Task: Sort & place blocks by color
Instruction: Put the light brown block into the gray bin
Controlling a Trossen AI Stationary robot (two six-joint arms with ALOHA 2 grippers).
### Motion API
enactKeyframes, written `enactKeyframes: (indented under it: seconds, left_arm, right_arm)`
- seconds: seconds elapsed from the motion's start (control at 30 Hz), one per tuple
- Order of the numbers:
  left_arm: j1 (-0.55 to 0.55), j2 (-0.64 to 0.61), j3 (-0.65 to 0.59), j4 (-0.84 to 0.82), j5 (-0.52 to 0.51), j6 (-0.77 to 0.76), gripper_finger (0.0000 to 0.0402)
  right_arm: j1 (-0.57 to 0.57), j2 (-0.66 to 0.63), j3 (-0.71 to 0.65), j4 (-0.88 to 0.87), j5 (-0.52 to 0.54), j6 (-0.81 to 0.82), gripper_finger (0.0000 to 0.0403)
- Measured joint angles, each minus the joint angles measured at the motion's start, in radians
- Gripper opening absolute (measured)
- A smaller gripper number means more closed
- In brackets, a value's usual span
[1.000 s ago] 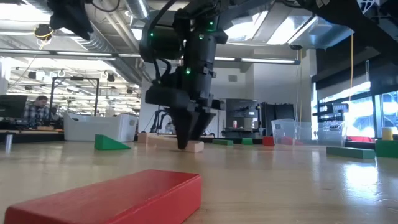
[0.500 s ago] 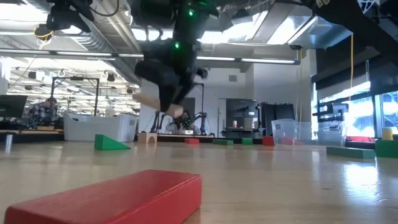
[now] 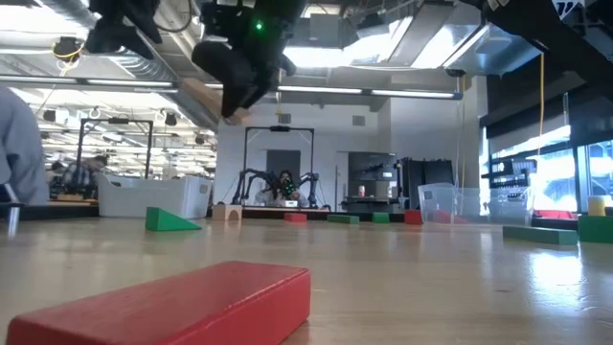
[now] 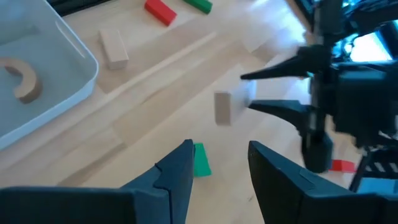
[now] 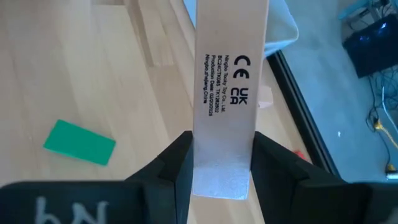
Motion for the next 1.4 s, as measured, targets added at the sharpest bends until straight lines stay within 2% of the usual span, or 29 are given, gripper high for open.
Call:
enactKeyframes:
  seconds: [0.33, 0.5, 0.87, 1.17, 1.27, 1.4]
  left_arm:
    - [-0.001, 0.113, 0.0, 0.04, 0.011, 0.052, 0.0144]
    - [-0.006, 0.167, 0.0, 0.054, 0.059, 0.1, 0.0144]
    - [-0.083, 0.237, 0.0, 0.111, 0.058, 0.105, 0.0144]
    - [-0.127, 0.29, 0.0, 0.159, 0.018, 0.118, 0.0144]
    - [-0.139, 0.308, 0.0, 0.159, -0.003, 0.123, 0.013]
    - [-0.152, 0.31, 0.001, 0.163, -0.008, 0.155, 0.0079]
  right_arm:
    - [0.0, -0.002, 0.0, 0.018, 0.023, -0.019, 0.0128]
    - [0.0, -0.003, 0.0, 0.024, 0.026, -0.023, 0.0128]
    - [0.0, -0.003, 0.0, 0.025, 0.06, -0.041, 0.0128]
    - [0.001, -0.003, 0.0, 0.027, 0.059, -0.041, 0.0128]
    - [0.0, -0.003, 0.0, 0.027, 0.059, -0.041, 0.0128]
    - [0.0, -0.003, -0.002, 0.022, 0.063, -0.037, 0.0128]
